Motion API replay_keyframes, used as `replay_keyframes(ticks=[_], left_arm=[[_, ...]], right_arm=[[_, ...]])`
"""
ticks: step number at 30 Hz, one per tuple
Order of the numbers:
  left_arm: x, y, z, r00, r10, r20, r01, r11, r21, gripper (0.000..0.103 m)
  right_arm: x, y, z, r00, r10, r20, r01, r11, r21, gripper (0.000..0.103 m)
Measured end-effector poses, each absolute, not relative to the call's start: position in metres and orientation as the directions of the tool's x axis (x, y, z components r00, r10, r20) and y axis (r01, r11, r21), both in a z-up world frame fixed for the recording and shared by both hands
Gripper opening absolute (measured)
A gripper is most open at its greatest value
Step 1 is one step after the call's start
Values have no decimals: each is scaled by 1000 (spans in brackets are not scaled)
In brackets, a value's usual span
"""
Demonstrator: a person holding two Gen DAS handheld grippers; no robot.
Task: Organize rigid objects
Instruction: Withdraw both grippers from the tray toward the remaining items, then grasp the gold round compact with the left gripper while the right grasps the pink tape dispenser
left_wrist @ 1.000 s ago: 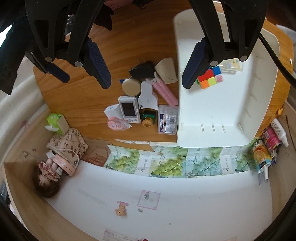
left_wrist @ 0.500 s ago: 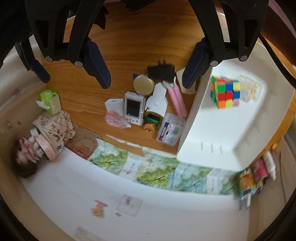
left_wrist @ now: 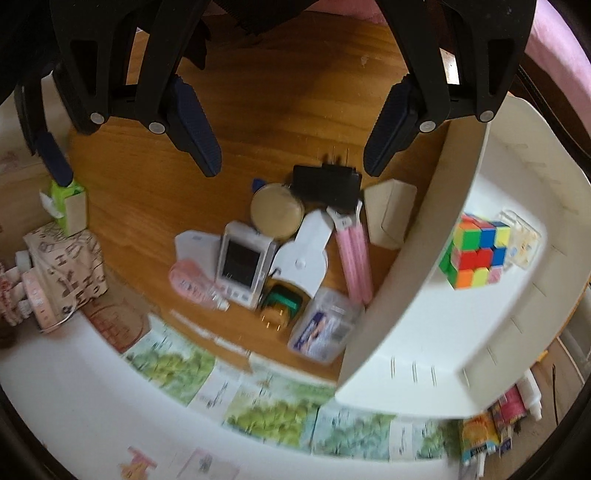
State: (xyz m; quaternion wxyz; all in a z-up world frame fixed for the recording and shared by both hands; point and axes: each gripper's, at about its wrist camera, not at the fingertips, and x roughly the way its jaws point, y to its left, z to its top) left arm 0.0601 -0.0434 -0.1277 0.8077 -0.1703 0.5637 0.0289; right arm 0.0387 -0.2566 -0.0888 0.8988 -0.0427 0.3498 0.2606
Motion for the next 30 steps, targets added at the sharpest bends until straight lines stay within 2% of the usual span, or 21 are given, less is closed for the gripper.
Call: replay_keyframes(ticks=[7,11,19,30], left_arm=[[81,-50,-150,259,-133,-957,-274,940,-205,82],[91,-56,-156,225,-128,-966,-291,937,-192,82],[117,-59,-170,144,-121,-982,-361,918,-166,82],[143,-52,-186,33,-132,-991,-443,887,-133,82]], right_arm=[[76,-258,-110,606,440,-663,-487,864,129,81],[94,-259,-117,637,440,-633,-498,861,98,81],[125,-256,-146,622,481,-618,-529,840,122,81],[151,-250,-165,613,476,-630,-506,849,148,81]])
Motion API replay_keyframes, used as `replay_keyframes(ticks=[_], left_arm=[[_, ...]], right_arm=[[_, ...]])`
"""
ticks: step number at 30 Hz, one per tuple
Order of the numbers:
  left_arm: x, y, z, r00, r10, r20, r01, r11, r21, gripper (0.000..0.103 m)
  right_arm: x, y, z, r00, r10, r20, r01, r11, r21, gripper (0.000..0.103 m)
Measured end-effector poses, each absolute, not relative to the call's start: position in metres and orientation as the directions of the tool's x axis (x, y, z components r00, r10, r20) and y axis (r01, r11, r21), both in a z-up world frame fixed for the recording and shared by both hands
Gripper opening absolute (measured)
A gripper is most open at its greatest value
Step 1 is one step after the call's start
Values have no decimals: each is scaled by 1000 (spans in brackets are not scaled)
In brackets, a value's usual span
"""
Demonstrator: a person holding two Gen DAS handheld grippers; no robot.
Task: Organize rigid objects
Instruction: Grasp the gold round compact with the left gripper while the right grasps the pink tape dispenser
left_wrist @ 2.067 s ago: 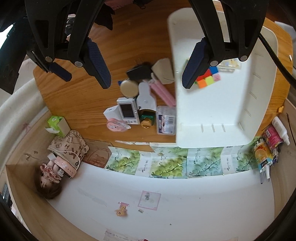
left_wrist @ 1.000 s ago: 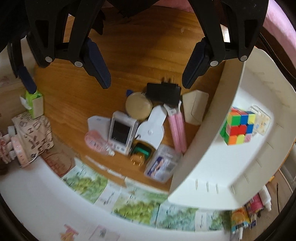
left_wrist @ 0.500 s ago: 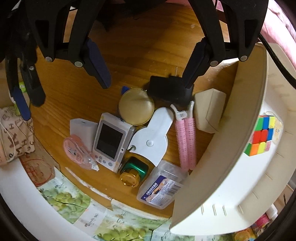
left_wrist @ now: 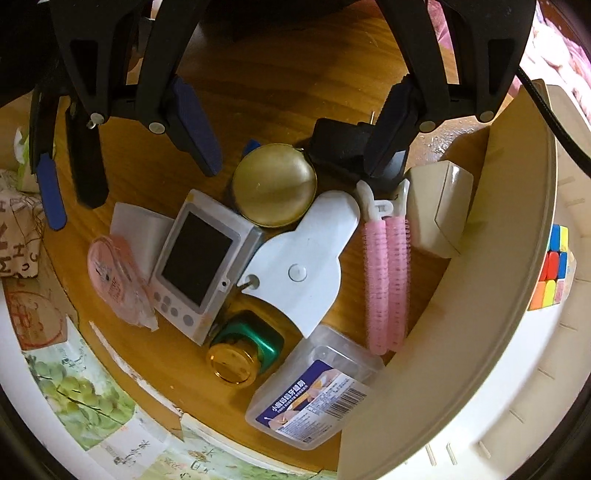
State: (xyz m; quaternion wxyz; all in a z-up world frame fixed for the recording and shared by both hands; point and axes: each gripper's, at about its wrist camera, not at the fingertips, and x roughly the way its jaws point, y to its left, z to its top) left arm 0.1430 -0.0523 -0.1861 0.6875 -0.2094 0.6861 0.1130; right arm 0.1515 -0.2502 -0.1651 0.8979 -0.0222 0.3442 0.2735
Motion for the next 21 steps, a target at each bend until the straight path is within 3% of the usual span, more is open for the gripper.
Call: replay_keyframes(ticks=[8,21], left_arm=[[160,-43,-189,-24,-137,-990,-507,855,-106,82],[171,-46,-199,-37,-285,-958,-584,784,-211,80]], right_arm=[[177,-249,-172,607,449,-656,-519,849,101,81],[195,-241,-183,523,477,-706,-591,800,102,81]])
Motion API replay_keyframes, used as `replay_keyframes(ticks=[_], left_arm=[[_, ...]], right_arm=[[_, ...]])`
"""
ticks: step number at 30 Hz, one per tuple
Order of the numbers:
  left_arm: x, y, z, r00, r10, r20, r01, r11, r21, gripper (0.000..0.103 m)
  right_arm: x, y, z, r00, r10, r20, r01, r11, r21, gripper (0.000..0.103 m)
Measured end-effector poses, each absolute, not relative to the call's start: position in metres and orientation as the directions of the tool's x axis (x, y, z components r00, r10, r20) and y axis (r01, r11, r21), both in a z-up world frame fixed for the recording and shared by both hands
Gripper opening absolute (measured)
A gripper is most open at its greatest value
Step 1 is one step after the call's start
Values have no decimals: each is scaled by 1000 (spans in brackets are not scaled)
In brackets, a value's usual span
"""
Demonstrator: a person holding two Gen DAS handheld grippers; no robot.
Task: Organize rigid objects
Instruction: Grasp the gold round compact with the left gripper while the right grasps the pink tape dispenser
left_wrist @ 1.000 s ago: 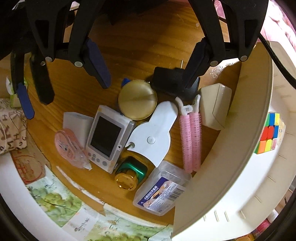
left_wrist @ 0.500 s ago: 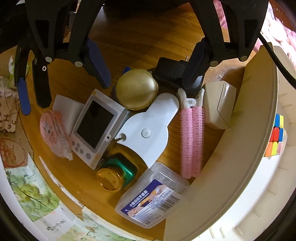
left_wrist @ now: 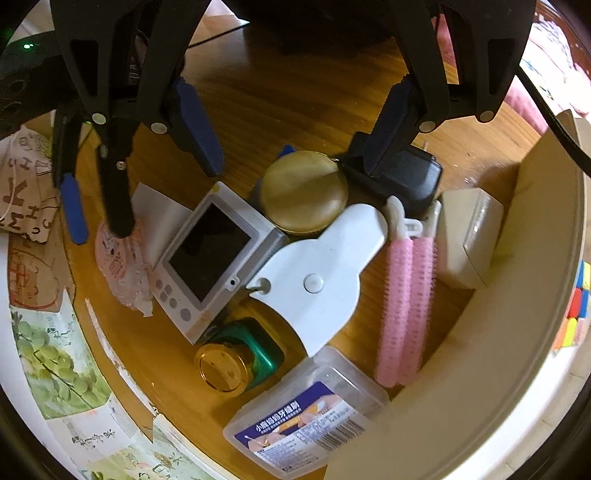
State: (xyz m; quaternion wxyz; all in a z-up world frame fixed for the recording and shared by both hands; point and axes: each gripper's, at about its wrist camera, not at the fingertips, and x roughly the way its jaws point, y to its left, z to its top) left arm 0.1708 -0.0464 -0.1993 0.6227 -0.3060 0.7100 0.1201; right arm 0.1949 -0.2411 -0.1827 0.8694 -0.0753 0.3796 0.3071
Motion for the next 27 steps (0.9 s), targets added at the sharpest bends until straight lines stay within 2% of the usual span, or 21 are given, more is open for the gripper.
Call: replay_keyframes(ticks=[5,10,13,17,24,26,27], left_arm=[[158,-49,-206,-43,-379,-925,-626,731,-270,79],[155,-44,-209,-45,-398,-916,-653,706,-274,77],[157,-42,-209,-37,-397,-917,-659,699,-277,75],[165,-40,-209,-33,-392,-919,-664,696,-273,73],[169,-49,-228,-109,-366,-924,-692,695,-193,66],[167,-49,-231,-116,-364,-924,-701,689,-183,59],[168,-48,-232,-114,-362,-925,-705,686,-182,59]], right_arm=[[198,-235,-189,491,487,-723,-606,787,119,81],[201,-227,-195,458,502,-734,-623,770,138,80],[203,-222,-198,438,512,-739,-630,761,154,70],[206,-219,-201,452,495,-742,-603,783,155,63],[206,-223,-200,439,494,-751,-614,775,151,62],[205,-227,-200,441,481,-758,-603,784,146,62],[205,-231,-199,439,483,-758,-598,787,155,62]])
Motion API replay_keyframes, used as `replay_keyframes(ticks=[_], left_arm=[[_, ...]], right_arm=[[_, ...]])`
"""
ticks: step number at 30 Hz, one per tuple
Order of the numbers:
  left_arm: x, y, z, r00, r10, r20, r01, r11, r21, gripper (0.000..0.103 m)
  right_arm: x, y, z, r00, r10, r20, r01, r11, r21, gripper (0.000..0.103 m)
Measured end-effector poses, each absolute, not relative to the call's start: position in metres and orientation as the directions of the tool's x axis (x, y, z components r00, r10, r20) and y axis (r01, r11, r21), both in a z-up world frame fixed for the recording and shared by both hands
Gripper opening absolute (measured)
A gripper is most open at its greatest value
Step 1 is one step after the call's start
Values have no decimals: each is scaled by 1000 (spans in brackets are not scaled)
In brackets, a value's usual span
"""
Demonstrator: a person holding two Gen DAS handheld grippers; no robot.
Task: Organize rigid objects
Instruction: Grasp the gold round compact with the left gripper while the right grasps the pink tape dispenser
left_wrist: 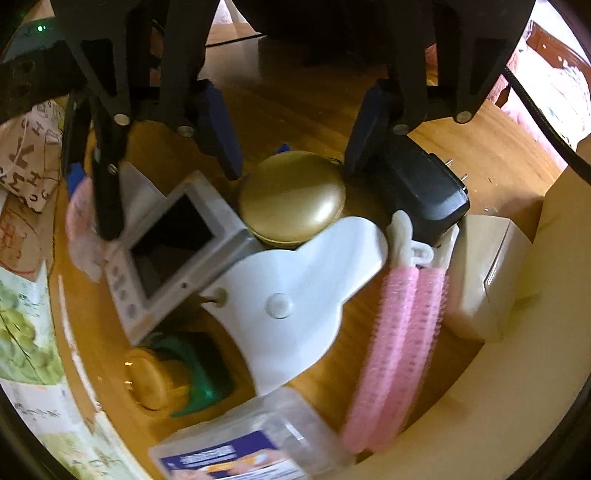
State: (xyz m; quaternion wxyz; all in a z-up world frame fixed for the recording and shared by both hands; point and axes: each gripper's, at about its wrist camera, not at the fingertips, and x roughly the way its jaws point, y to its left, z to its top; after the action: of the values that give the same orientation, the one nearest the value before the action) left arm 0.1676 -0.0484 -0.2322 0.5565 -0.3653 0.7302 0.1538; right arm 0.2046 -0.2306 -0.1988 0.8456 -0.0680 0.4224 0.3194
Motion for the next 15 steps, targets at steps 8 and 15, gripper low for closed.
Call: replay_keyframes(ticks=[8,15], left_arm=[[171,-52,-229,-107,-325,-940,-695,700,-163,59],[188,-57,-225,-89,-300,-950,-686,710,-160,58]], right_arm=[[199,-254,-193,464,440,-769,-557,820,132,62],[192,-273,-186,476,418,-774,-530,839,127,62]])
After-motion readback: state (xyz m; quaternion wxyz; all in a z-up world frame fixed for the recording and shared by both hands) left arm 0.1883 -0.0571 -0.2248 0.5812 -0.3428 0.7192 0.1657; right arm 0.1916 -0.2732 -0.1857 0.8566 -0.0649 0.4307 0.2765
